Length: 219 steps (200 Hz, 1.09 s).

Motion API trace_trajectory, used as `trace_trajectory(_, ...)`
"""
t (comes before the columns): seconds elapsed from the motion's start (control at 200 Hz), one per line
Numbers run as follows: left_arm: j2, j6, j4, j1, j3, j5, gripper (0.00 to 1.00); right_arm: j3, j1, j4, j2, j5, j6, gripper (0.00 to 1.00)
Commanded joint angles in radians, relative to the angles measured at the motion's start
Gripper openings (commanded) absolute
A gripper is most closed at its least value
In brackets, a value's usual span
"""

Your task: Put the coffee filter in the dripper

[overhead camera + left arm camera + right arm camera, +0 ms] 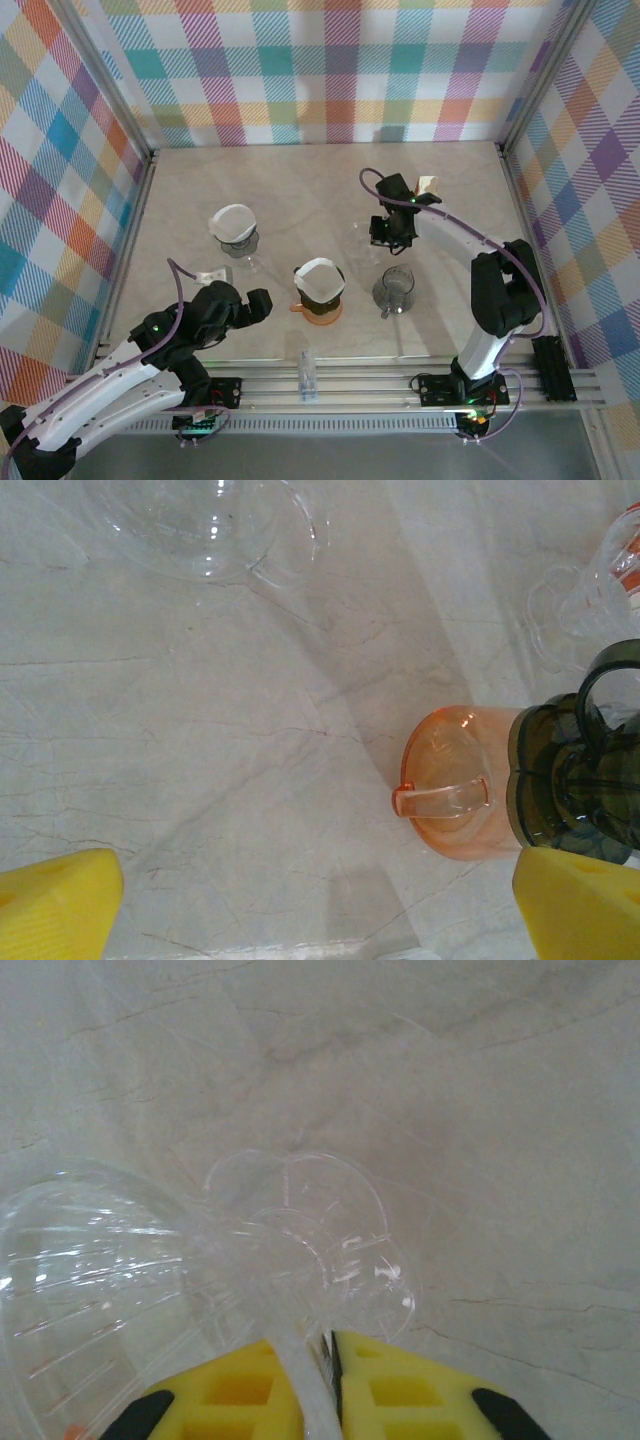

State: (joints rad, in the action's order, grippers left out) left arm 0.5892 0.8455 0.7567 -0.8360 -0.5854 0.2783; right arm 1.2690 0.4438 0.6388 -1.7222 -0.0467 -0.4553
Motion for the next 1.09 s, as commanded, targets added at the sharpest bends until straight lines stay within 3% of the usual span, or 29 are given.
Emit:
trace_trajectory(0.0,0.003,0.007,-0.007,0.011,0.016,-0.006,1.00,-0.005,-0.007,-0.024,0.016,-0.016,0.004,0.23)
trace_trajectory(0.285,-0.002,0.013,0.001,0.010,0.025,-0.011,1.00,-0.015,-0.010,-0.049,0.051,-0.040,0.006,0.33)
trace_trajectory(0.465,0.001,0.008,-0.014,0.011,0.030,-0.023,1.00,-0.066,-0.009,-0.099,0.175,-0.037,0.026,0.55)
trace_trajectory(0.56,0.003,0.008,-0.019,0.010,0.031,-0.026,1.00,-0.119,-0.008,-0.136,0.254,-0.009,0.030,0.62)
trace_trajectory(0.685,-0.003,-0.009,-0.039,0.011,0.029,-0.049,1.00,-0.212,0.013,-0.196,0.373,0.042,0.032,0.65)
trace_trajectory(1.09,-0.104,0.056,0.004,0.010,0.091,-0.061,1.00,-0.495,0.214,-0.226,0.762,-0.024,-0.048,0.69)
